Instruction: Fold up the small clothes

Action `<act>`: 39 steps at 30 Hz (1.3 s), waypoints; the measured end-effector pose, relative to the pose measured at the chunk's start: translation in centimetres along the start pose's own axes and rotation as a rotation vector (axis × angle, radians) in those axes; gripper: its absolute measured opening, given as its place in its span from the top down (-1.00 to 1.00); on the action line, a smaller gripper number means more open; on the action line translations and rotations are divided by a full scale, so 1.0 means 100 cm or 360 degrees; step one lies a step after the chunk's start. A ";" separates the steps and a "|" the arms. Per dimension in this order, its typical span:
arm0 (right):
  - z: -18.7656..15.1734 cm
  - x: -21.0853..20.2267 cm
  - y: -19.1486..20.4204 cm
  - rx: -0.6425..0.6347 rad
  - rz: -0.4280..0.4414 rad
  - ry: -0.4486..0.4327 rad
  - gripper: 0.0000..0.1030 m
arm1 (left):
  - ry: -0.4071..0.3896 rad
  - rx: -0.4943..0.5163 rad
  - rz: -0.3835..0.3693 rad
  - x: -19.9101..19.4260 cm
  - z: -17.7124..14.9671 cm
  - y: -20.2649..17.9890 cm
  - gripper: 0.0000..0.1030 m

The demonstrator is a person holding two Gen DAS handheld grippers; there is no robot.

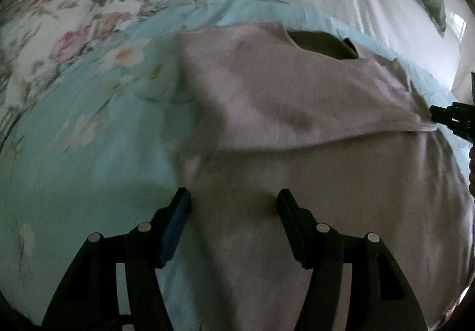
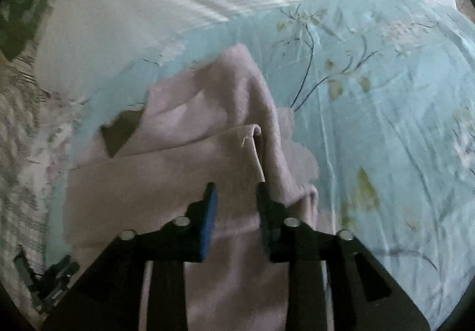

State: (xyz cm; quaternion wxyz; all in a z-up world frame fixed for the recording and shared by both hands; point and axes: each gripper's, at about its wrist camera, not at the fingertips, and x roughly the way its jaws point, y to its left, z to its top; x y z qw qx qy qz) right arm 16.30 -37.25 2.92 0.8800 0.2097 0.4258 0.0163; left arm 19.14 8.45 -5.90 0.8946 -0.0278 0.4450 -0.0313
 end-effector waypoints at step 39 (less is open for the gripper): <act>-0.197 -0.126 -0.073 -0.0193 0.0995 0.0438 -0.36 | 0.0354 0.0039 -0.1133 -0.057 -0.219 0.000 0.15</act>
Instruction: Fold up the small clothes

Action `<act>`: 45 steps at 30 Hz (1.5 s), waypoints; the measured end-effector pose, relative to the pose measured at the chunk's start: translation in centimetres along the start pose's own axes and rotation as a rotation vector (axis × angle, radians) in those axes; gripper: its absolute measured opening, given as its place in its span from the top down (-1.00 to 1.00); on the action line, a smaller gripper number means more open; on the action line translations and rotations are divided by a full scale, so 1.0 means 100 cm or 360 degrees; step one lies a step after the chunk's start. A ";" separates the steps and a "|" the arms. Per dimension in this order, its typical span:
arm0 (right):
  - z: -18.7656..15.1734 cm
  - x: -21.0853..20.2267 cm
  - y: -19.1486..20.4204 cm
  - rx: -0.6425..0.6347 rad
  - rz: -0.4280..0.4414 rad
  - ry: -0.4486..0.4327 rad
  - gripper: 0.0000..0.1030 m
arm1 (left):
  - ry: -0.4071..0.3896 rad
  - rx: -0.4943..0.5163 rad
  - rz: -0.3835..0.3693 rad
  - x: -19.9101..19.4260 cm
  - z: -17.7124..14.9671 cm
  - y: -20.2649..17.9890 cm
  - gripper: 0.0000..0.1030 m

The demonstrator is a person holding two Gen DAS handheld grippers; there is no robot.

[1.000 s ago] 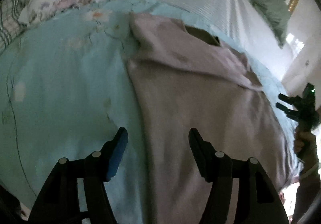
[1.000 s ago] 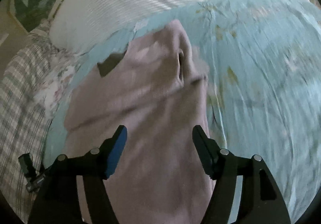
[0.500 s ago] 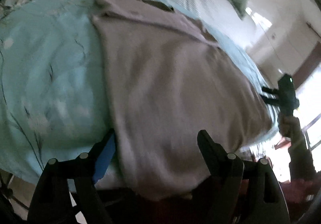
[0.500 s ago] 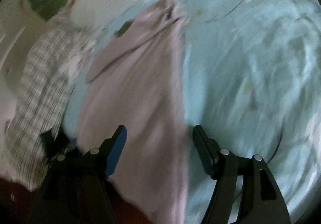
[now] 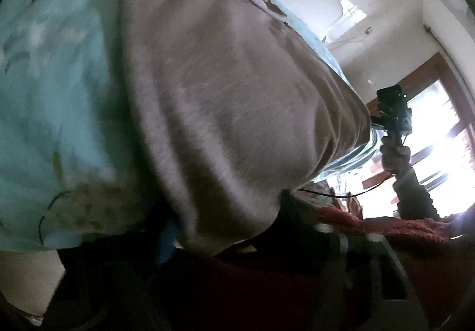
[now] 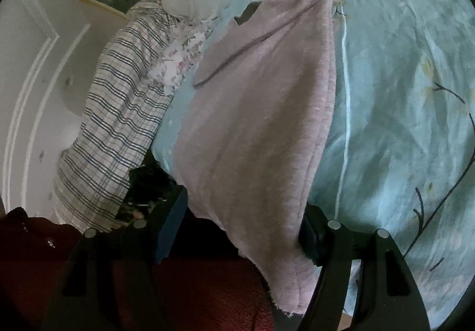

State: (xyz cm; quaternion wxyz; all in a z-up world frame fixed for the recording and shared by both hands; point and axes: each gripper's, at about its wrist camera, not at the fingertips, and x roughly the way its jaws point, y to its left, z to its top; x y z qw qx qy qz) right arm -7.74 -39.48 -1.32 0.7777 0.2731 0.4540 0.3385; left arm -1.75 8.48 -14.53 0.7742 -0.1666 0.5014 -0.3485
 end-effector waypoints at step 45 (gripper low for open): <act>0.158 -0.005 0.042 -0.0113 0.0009 -0.0635 0.83 | -0.0912 0.0081 0.0176 -0.124 0.170 -0.038 0.93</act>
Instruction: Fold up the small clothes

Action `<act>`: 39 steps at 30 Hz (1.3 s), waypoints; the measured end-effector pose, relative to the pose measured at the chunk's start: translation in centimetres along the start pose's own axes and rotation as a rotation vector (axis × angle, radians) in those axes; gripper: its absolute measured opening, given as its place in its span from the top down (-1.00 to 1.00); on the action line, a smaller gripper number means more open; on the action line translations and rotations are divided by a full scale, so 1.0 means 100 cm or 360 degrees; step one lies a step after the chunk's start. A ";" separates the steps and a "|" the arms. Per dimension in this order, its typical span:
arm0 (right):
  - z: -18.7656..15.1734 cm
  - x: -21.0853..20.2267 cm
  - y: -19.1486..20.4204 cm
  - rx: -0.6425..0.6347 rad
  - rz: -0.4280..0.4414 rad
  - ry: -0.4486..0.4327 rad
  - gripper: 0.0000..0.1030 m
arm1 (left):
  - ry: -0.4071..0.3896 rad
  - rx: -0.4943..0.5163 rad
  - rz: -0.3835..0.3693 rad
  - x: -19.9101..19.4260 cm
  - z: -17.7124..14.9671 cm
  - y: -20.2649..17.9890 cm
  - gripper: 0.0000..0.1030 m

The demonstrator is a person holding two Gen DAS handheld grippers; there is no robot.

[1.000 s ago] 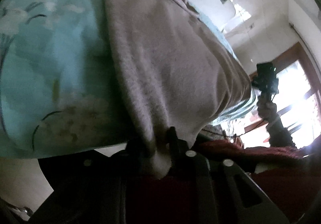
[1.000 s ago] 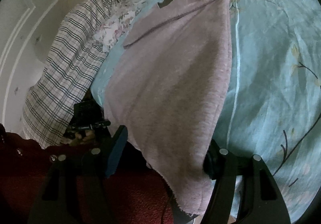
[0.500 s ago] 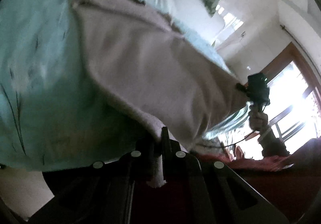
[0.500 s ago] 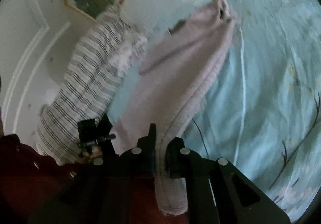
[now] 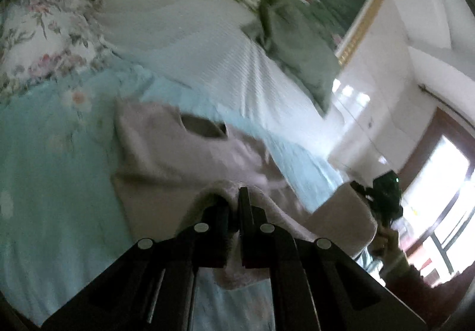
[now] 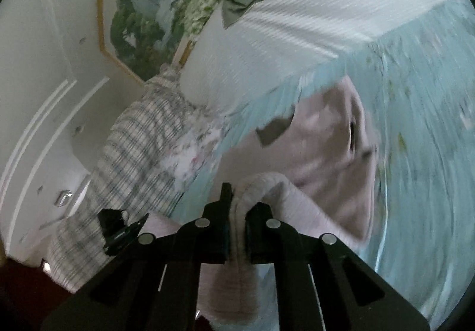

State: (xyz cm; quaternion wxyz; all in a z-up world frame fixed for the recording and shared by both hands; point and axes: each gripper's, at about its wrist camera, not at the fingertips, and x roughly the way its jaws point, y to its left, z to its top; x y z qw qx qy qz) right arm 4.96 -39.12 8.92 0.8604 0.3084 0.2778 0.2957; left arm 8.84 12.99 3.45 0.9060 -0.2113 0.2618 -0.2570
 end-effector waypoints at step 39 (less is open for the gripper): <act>0.031 0.221 -0.052 -0.0596 -0.0736 0.0767 0.42 | 0.0635 -0.0286 0.0260 0.240 0.025 0.083 0.87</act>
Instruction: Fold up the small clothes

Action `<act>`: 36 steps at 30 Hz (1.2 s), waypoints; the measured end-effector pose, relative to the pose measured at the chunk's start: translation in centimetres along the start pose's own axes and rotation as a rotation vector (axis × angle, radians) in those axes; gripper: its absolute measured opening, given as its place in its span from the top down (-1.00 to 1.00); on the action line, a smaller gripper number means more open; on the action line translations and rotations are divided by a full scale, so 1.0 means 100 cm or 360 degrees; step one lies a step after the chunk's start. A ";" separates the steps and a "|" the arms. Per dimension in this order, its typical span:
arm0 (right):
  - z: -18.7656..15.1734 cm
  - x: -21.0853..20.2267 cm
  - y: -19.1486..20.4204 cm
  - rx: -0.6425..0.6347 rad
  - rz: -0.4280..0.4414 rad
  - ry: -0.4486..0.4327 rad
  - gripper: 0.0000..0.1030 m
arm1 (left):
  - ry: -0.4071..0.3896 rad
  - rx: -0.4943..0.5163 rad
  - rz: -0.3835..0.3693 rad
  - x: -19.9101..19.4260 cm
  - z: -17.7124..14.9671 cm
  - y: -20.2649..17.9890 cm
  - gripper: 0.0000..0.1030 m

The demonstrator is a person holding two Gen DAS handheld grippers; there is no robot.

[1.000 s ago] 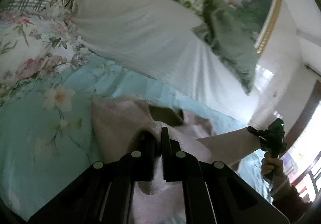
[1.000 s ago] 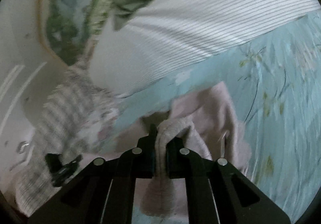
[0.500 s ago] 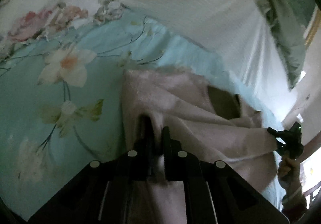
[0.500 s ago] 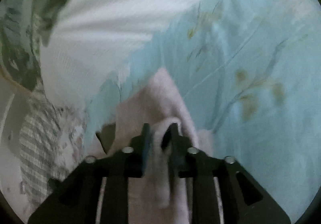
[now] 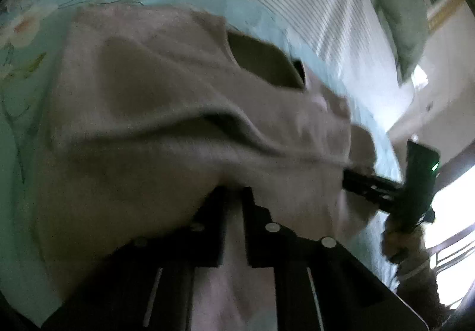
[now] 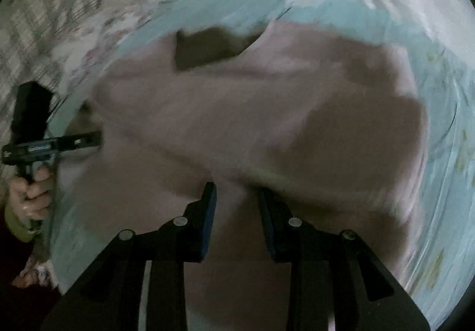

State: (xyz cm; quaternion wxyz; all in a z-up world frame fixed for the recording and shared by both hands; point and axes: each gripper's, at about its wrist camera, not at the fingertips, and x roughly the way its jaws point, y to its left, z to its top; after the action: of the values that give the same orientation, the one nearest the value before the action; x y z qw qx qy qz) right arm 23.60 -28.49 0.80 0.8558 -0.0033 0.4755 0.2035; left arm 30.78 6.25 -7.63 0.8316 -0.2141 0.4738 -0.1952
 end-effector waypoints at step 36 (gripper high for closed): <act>0.040 -0.054 -0.026 0.0549 0.0129 -0.0462 -0.46 | -0.0271 -0.0039 0.0435 -0.008 0.056 0.013 0.44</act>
State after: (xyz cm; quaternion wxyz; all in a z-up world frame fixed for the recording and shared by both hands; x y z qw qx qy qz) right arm 25.23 -31.98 6.91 0.8943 0.1913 0.3750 0.1517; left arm 35.42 8.68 -5.17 0.8848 -0.1737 0.4287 -0.0556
